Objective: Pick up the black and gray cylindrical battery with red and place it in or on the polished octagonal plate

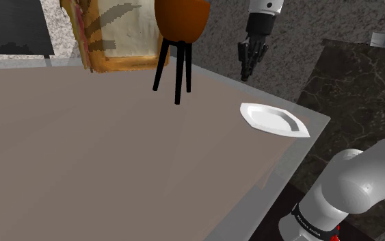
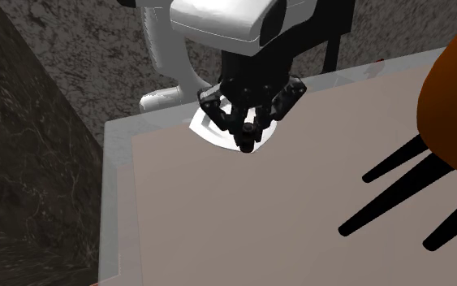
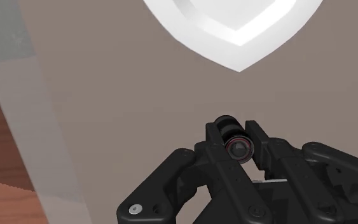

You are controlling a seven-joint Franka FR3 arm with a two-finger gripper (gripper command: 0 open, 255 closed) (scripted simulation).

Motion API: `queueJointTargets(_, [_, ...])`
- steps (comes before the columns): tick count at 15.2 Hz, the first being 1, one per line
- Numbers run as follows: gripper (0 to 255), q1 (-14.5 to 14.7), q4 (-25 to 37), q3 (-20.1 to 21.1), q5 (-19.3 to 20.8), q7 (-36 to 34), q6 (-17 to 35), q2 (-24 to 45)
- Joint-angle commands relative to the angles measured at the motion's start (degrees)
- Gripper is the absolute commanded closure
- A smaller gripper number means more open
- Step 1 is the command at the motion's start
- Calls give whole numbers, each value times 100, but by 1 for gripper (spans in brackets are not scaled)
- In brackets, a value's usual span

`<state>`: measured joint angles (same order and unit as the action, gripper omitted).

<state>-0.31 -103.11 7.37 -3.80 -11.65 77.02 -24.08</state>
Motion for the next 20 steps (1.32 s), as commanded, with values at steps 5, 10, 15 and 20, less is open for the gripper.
queueJointTargets(5, [255, 121, -709, 100, -195, -206, -343, -1070])
queueJointTargets(10, [255, 248, -1156, 230, -417, -458, -760, -1957])
queueJointTargets(15, [255, 284, -1651, 266, -475, -475, -568, -2264])
queueJointTargets(20, [255, 305, -2183, 293, -507, -447, -246, -2475])
